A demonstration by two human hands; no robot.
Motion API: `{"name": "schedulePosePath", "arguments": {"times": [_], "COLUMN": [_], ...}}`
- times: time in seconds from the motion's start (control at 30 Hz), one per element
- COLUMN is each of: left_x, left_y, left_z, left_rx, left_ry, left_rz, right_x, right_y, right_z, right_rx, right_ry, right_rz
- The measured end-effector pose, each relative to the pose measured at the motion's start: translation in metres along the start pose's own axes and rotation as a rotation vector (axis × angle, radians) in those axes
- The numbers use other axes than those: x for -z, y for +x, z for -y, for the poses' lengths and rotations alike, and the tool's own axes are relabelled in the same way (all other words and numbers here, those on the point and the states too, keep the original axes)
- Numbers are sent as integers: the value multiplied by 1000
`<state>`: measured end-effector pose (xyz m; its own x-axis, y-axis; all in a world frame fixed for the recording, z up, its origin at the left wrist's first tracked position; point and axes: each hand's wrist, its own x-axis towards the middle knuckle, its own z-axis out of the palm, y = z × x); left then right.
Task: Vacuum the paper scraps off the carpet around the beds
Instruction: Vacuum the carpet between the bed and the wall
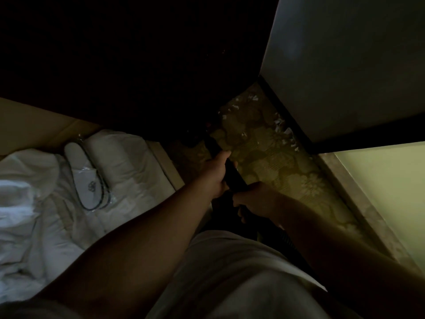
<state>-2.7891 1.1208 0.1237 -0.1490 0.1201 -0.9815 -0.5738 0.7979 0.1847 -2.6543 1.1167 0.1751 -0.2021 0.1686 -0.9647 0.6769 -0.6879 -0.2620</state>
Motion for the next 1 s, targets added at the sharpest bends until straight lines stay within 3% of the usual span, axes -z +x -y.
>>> {"name": "schedulePosePath", "arguments": {"times": [0.17,0.37,0.63,1.0], "left_x": [-17,-56,-150,-277], "left_y": [-7,-24,-61,-108], "left_z": [31,78,170,277], "left_rx": [28,1,-23,3], "left_ry": [5,0,33,256], "left_rz": [1,28,107,297], "right_x": [13,47,118,203], "right_y": [-5,-35,-93,-157], "right_z": [-34,-83,-187,-326], "right_rx": [-75,-38,-7,-12], "right_ry": [65,93,154,298], "right_rz": [22,50,-18,-145]}}
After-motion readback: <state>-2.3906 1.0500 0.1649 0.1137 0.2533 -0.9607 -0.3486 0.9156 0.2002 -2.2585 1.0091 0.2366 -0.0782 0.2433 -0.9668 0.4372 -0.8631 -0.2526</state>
